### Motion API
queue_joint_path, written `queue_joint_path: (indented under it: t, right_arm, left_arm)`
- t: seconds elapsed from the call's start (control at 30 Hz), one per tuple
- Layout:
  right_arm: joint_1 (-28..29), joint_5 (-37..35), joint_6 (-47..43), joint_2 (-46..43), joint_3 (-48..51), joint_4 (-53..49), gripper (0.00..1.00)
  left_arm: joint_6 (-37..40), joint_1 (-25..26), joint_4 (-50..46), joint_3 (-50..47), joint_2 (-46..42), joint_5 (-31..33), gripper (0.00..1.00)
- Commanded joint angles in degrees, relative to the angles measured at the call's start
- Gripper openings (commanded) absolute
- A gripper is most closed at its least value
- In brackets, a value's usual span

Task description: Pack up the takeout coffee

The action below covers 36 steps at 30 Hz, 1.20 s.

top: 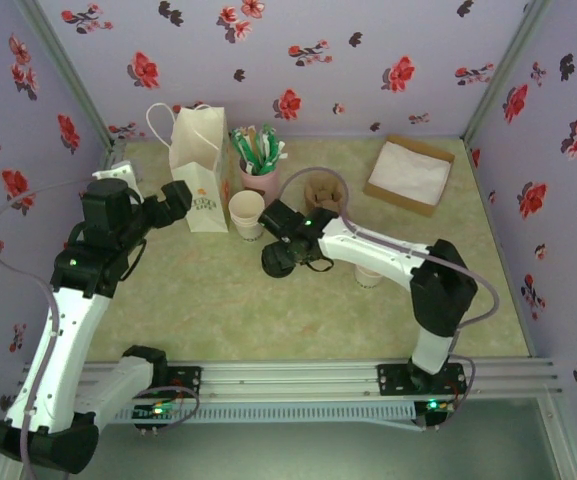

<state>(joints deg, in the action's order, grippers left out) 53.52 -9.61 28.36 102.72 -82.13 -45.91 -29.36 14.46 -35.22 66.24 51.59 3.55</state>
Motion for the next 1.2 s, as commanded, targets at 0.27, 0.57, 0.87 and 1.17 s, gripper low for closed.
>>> queue_joint_path:
  t: [0.27, 0.57, 0.87, 1.17]
  right_arm:
    - [0.1, 0.6, -3.2, 10.1, -9.2, -0.9, 0.87]
    - [0.1, 0.1, -4.6, 15.5, -14.4, -3.6, 0.81]
    - [0.1, -0.5, -4.6, 17.1, -14.3, -4.0, 0.78]
    - [0.1, -0.4, -4.6, 18.0, -14.8, -4.2, 0.77]
  left_arm:
    - [1.5, -0.6, -0.1, -0.5, -1.4, 1.5, 1.00]
    - [1.7, -0.5, -0.1, -0.6, -1.7, 1.8, 1.00]
    - [1.7, -0.6, -0.1, -0.6, -1.8, 1.8, 1.00]
    - [1.8, -0.6, -0.1, -0.6, -1.8, 1.8, 1.00]
